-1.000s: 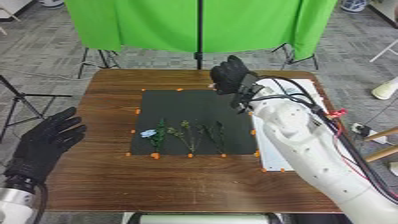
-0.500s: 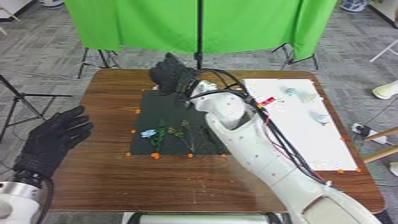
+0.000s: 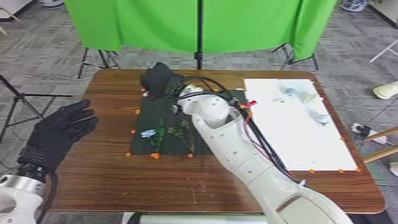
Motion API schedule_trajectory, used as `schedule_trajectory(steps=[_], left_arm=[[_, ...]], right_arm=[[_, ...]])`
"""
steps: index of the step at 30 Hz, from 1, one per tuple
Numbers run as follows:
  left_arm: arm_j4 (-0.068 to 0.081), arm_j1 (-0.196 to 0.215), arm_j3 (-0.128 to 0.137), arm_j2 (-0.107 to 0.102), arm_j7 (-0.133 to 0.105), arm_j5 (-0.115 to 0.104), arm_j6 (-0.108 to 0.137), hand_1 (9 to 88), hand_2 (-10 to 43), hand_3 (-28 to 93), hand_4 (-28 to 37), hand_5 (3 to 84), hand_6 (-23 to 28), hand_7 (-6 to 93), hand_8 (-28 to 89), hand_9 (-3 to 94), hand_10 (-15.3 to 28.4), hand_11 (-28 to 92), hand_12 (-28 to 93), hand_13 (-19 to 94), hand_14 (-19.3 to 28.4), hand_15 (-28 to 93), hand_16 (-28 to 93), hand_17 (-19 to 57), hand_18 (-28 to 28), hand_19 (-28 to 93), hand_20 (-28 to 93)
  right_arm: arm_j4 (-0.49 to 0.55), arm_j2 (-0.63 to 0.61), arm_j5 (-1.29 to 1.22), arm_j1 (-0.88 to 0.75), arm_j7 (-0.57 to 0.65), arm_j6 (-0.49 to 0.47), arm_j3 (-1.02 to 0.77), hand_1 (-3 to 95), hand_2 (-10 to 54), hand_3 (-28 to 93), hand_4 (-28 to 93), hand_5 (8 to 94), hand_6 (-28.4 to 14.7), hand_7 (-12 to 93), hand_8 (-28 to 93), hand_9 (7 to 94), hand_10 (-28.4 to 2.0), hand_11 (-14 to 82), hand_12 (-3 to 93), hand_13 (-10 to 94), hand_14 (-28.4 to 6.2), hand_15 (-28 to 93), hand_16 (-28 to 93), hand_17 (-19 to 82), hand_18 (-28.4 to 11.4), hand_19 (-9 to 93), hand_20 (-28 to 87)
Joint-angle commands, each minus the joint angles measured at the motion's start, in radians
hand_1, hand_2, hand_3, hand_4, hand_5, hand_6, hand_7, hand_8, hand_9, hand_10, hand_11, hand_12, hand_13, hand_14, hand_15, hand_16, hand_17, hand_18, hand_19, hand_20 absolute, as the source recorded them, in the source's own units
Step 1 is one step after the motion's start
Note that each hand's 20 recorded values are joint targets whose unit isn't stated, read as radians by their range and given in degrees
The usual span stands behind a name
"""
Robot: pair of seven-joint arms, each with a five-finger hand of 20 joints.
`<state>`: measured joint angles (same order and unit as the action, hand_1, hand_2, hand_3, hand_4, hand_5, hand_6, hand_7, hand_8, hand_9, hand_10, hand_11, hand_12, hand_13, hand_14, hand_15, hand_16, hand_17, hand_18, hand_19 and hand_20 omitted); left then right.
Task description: Arrange flowers
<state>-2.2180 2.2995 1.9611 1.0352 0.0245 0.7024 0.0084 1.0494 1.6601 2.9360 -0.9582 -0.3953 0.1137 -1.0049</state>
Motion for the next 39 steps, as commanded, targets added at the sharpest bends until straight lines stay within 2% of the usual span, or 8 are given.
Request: schedule_trajectory(steps=[1, 5, 8, 12, 20, 22, 31, 39], left_arm=[[0.013, -0.007, -0.017, -0.014, 0.000, -0.003, 0.003, 25.4, 3.4, 71, -28.3, 36.1, 4.5, 25.2, -13, 28.9, 13.1, 34, 14, 22, 14.8, 50, -5, -8.2, 21.0, 50, 6], [0.015, -0.015, -0.020, -0.018, -0.001, -0.005, -0.004, 25.4, 3.3, 71, -28.3, 36.1, 4.5, 25.2, -13, 28.9, 13.2, 34, 14, 22, 14.8, 50, -5, -8.2, 21.0, 50, 6], [0.017, -0.022, -0.020, -0.024, -0.005, -0.006, 0.000, 25.5, 3.3, 71, -28.3, 36.0, 4.5, 25.2, -13, 28.9, 13.2, 34, 14, 22, 14.7, 50, -5, -8.2, 21.0, 50, 7], [0.026, -0.046, -0.026, -0.029, 0.006, -0.006, -0.014, 25.4, 3.3, 71, -28.3, 36.0, 4.5, 25.2, -13, 28.9, 13.1, 34, 14, 22, 14.8, 50, -5, -8.2, 21.0, 50, 6], [0.038, -0.076, -0.041, -0.034, 0.021, -0.007, -0.022, 25.5, 3.2, 71, -28.3, 36.0, 4.4, 25.0, -13, 28.9, 13.1, 34, 14, 22, 14.8, 50, -5, -8.3, 21.0, 50, 6], [0.039, -0.078, -0.042, -0.034, 0.016, -0.009, -0.024, 25.5, 3.2, 71, -28.3, 35.9, 4.4, 25.1, -13, 28.9, 13.1, 34, 14, 22, 14.7, 50, -5, -8.3, 21.0, 50, 6], [0.046, -0.094, -0.054, -0.036, 0.023, -0.010, -0.032, 25.6, 3.2, 71, -28.3, 35.9, 4.4, 25.0, -13, 28.9, 13.1, 34, 14, 22, 14.7, 50, -5, -8.3, 21.0, 50, 6], [0.050, -0.102, -0.060, -0.040, 0.023, -0.012, -0.034, 25.6, 3.2, 71, -28.3, 35.9, 4.4, 25.1, -13, 28.9, 13.1, 34, 14, 22, 14.8, 50, -5, -8.3, 21.0, 50, 6]], right_arm=[[-0.016, 0.023, 0.357, 0.013, -0.021, -0.016, -0.030, 49.0, -9.5, 86, -28, 75.2, 0.7, 48, -17, 88.0, -1.6, 19.1, 48.4, 81, 2.1, 51, 43, 31, -14.7, 75, 41], [-0.019, 0.013, 0.377, 0.011, -0.016, -0.027, -0.032, 49.2, -9.5, 85, -28, 75.4, 1.1, 47, -17, 88.0, -1.6, 18.8, 48.4, 80, 2.1, 51, 43, 30, -14.7, 75, 41], [-0.025, 0.003, 0.378, 0.006, -0.007, -0.032, -0.026, 49.1, -9.5, 85, -28, 75.4, 1.1, 47, -16, 88.1, -1.7, 18.5, 48.2, 80, 2.0, 51, 43, 30, -14.6, 75, 41], [-0.026, -0.008, 0.396, -0.008, 0.011, -0.040, -0.024, 49.0, -9.5, 85, -28, 74.9, 1.2, 47, -16, 87.8, -1.5, 18.3, 48.5, 80, 1.8, 51, 43, 30, -14.5, 74, 41], [-0.016, -0.027, 0.447, -0.034, 0.010, -0.084, -0.021, 49.0, -9.5, 84, -28, 74.6, 1.7, 47, -16, 87.3, -1.6, 18.4, 48.6, 78, 1.1, 53, 43, 29, -14.4, 74, 41], [-0.013, -0.027, 0.447, -0.038, 0.009, -0.093, -0.018, 49.0, -9.5, 84, -28, 74.5, 1.8, 47, -16, 87.0, -1.6, 18.5, 48.7, 78, 1.0, 53, 43, 29, -14.5, 74, 41], [-0.005, -0.008, 0.510, -0.071, -0.014, -0.094, -0.032, 49.1, -9.5, 84, -28, 74.2, 2.0, 48, -17, 86.7, -1.5, 18.8, 48.5, 76, 0.9, 54, 43, 28, -14.5, 74, 42], [-0.021, -0.019, 0.487, -0.066, 0.084, -0.061, -0.006, 49.1, -9.5, 83, -28, 73.6, 2.2, 48, -16, 86.5, -1.2, 18.9, 48.4, 76, 0.7, 55, 42, 28, -14.5, 74, 42]])
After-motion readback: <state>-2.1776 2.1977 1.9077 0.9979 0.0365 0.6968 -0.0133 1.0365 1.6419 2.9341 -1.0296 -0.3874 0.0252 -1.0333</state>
